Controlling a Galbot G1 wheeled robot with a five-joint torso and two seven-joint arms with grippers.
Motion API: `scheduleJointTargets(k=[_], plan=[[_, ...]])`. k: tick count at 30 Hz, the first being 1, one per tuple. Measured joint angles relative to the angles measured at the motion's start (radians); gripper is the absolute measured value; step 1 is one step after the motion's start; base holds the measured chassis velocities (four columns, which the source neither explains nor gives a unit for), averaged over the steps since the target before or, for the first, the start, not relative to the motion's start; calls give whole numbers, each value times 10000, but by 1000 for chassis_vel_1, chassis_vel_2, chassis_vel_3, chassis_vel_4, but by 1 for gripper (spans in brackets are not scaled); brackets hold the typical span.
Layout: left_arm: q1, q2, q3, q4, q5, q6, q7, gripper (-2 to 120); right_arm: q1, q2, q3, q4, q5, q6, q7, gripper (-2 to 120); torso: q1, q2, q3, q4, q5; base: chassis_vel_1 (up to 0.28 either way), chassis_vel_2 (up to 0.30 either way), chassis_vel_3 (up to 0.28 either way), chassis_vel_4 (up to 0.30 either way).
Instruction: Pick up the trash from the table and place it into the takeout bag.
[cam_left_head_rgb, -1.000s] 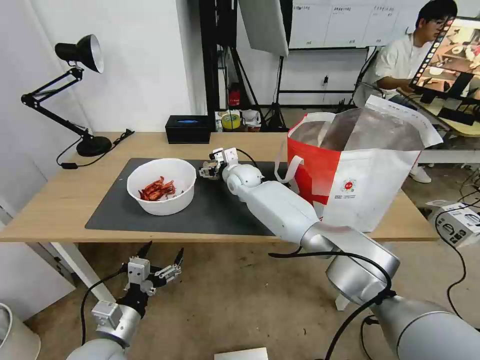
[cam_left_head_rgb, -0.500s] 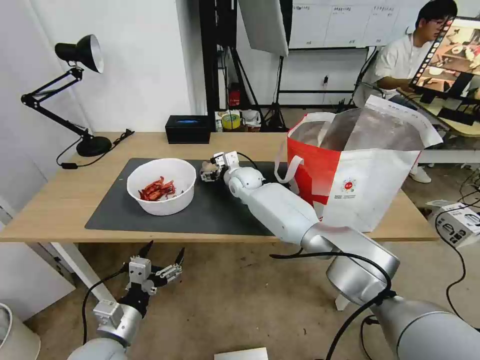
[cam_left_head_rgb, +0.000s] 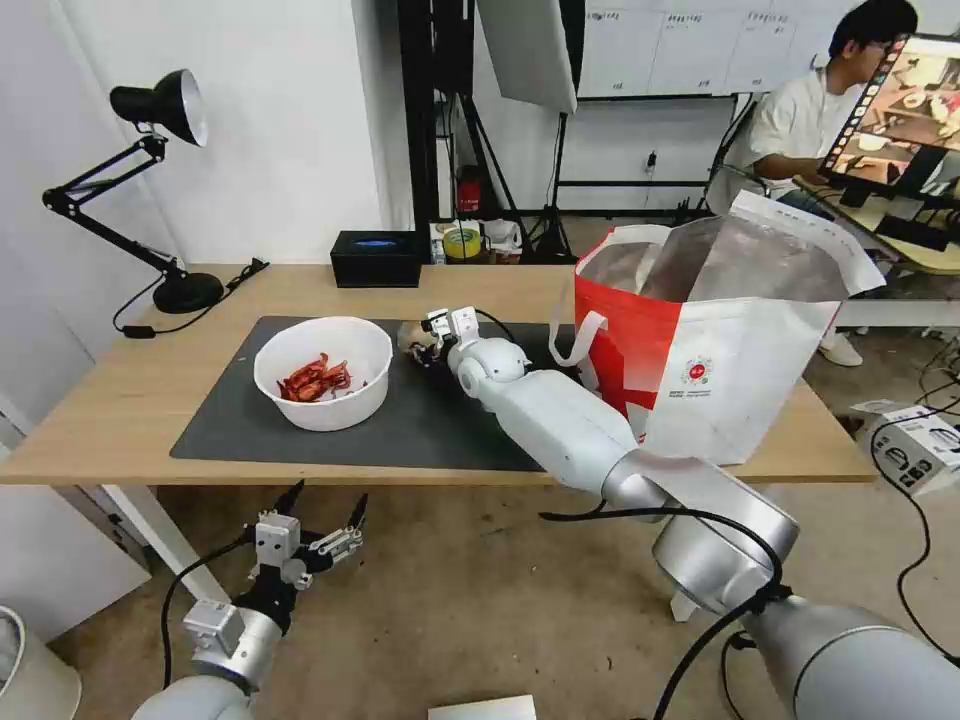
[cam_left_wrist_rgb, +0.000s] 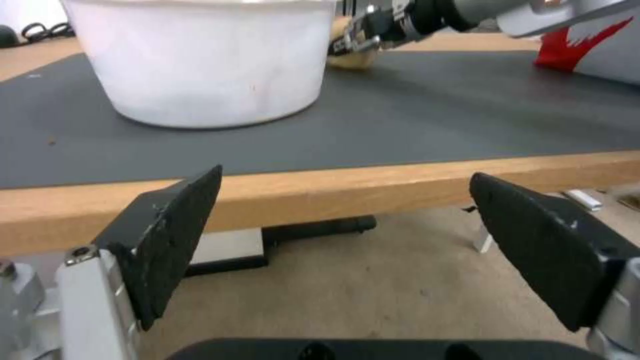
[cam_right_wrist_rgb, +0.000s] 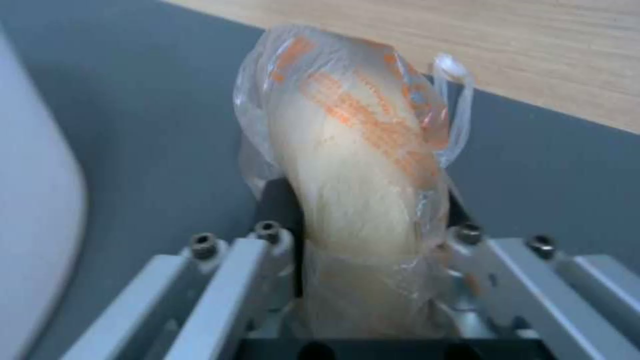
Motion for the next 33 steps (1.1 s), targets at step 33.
scheduleJointTargets(k=[33], plan=[[537, -206, -175, -181, 230, -65, -6, 100, -2018, -4516, 525, 10147, 854, 1415, 3467, 7, -1, 1, -1, -1, 1, 0, 0, 0, 0]])
